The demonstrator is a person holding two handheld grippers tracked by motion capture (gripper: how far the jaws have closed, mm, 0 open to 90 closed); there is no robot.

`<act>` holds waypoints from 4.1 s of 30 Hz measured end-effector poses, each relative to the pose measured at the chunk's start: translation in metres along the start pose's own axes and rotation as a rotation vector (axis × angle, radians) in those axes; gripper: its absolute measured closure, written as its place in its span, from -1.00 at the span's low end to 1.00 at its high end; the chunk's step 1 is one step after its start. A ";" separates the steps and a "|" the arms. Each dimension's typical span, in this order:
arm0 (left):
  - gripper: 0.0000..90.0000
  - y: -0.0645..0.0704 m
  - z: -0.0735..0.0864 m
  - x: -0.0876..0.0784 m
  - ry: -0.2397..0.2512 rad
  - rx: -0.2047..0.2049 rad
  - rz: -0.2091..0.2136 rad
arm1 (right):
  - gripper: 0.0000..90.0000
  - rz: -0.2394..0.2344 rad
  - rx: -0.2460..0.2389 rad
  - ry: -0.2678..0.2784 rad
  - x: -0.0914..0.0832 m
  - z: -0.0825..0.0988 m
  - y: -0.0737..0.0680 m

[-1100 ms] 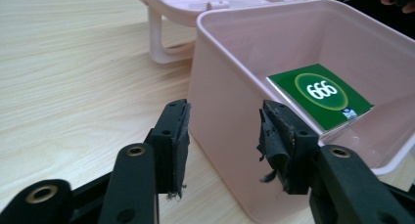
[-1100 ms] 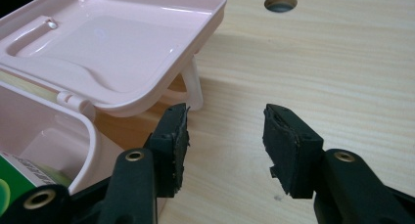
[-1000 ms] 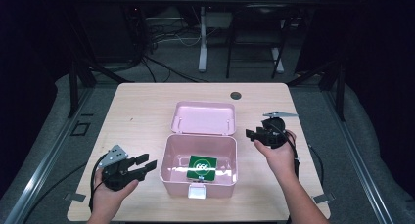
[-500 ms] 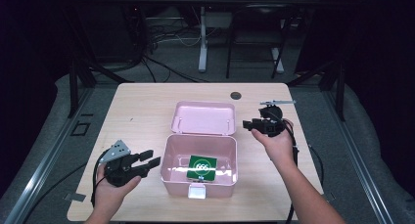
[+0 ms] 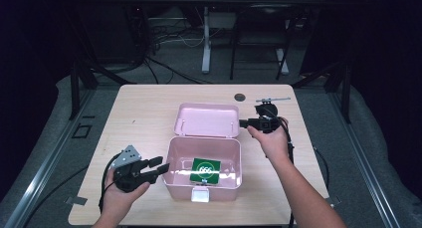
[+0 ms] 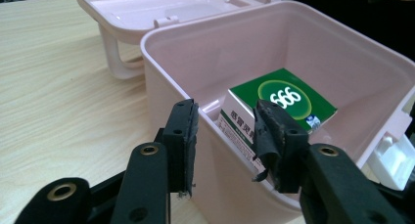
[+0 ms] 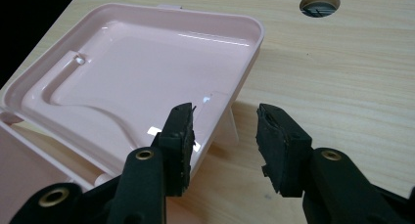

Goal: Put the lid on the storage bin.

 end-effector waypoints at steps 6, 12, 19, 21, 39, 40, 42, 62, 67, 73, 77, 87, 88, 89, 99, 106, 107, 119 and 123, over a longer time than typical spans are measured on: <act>0.44 0.003 0.006 0.004 -0.021 0.017 -0.004 | 0.28 -0.018 0.040 -0.002 0.012 -0.003 -0.001; 0.45 0.004 0.008 0.002 -0.011 0.016 -0.004 | 0.33 -0.011 0.071 -0.007 0.023 -0.005 0.004; 0.47 0.004 0.010 0.001 0.007 0.000 0.000 | 0.41 0.014 0.076 -0.026 0.033 -0.007 0.005; 0.47 0.004 0.010 0.001 0.008 -0.001 -0.001 | 0.41 0.014 0.081 -0.026 0.036 -0.010 0.004; 0.47 0.005 0.010 0.001 0.016 -0.002 -0.005 | 0.42 0.048 0.135 -0.047 0.058 -0.024 0.006; 0.46 0.005 0.010 0.001 0.016 -0.002 -0.005 | 0.42 0.048 0.135 -0.047 0.058 -0.024 0.006; 0.46 0.006 0.010 0.001 0.018 0.000 -0.007 | 0.42 0.036 0.139 -0.052 0.060 -0.023 0.004; 0.46 0.006 0.011 0.000 0.016 0.004 -0.006 | 0.77 0.115 0.106 -0.089 0.078 -0.030 0.010; 0.46 0.006 0.011 0.000 0.022 0.003 -0.004 | 0.77 0.124 0.099 -0.099 0.079 -0.032 0.010; 0.46 0.006 0.011 0.000 0.028 -0.001 0.000 | 0.78 0.118 0.121 -0.102 0.082 -0.032 0.012; 0.46 0.006 0.011 0.000 0.029 -0.002 -0.001 | 0.80 0.113 0.128 -0.103 0.080 -0.034 0.012; 0.46 0.006 0.010 0.001 0.030 -0.001 -0.001 | 0.84 0.135 0.098 -0.076 0.069 -0.042 0.007; 0.46 0.006 0.010 0.001 0.030 -0.001 -0.001 | 0.84 0.135 0.098 -0.076 0.069 -0.042 0.007; 0.46 0.006 0.010 0.001 0.032 0.000 -0.002 | 0.85 0.135 0.099 -0.067 0.066 -0.043 0.006; 0.46 0.006 0.010 0.001 0.026 -0.001 -0.009 | 0.88 0.120 0.083 0.002 0.048 -0.053 0.000; 0.46 0.006 0.010 0.002 0.027 -0.003 -0.009 | 0.89 0.120 0.065 0.033 0.038 -0.056 -0.003; 0.46 0.006 0.010 0.002 0.026 -0.002 -0.010 | 0.89 0.117 0.059 0.042 0.035 -0.057 -0.004; 0.46 0.006 0.010 0.002 0.030 -0.003 -0.011 | 0.90 0.116 0.012 0.090 0.019 -0.062 -0.010; 0.46 0.006 0.010 0.002 0.030 -0.003 -0.012 | 0.90 0.110 0.010 0.101 0.015 -0.062 -0.012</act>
Point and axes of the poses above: each handheld gripper's, and its own axes: x roughly forward along the jaws, z roughly out of its underside, y roughly to its right, the point moved 8 cm from there along x, roughly forward along the jaws, and after that the axes turned 5 degrees about -x, right-handed, at the moved point
